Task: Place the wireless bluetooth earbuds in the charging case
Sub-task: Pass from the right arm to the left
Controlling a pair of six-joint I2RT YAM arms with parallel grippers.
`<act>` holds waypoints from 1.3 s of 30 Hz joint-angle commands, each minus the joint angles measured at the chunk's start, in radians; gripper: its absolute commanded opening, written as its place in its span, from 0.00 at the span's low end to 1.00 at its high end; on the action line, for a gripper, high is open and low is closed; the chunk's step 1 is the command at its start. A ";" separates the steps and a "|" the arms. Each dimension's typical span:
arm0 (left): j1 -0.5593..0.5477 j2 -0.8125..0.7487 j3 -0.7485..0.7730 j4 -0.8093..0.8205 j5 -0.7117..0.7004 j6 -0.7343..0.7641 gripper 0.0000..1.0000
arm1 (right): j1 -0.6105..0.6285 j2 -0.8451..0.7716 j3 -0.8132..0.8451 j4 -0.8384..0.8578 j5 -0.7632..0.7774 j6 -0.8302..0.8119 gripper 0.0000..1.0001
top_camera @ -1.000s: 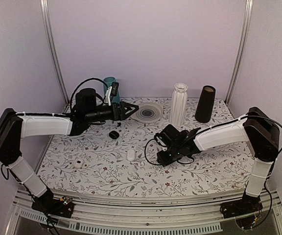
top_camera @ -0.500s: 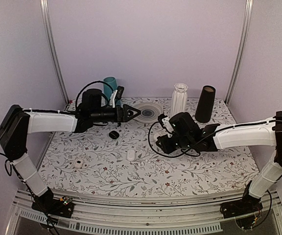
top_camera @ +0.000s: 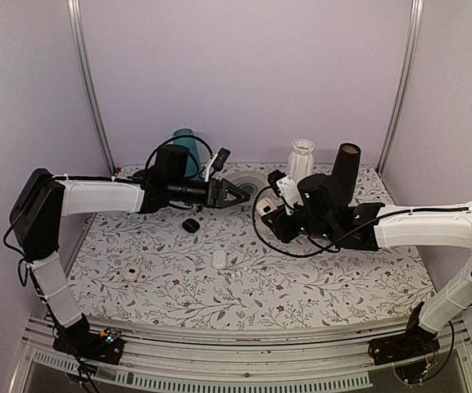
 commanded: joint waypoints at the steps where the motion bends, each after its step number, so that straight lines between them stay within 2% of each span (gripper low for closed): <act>1: -0.035 0.034 0.055 -0.060 0.056 0.038 0.63 | 0.005 -0.037 0.000 0.038 0.026 -0.049 0.23; 23: -0.086 0.116 0.162 -0.089 0.103 0.048 0.49 | 0.014 -0.030 0.032 0.027 0.021 -0.066 0.24; 30: -0.099 0.132 0.179 -0.089 0.110 0.043 0.41 | 0.017 -0.023 0.036 0.027 0.030 -0.069 0.24; 34: -0.100 0.138 0.183 -0.085 0.119 0.042 0.31 | 0.018 -0.024 0.034 0.024 0.036 -0.067 0.24; 37: -0.099 0.137 0.180 -0.082 0.123 0.042 0.16 | 0.019 -0.024 0.035 0.019 0.039 -0.064 0.25; 39: -0.100 0.133 0.176 -0.077 0.122 0.043 0.07 | 0.018 -0.023 0.036 0.017 0.038 -0.054 0.29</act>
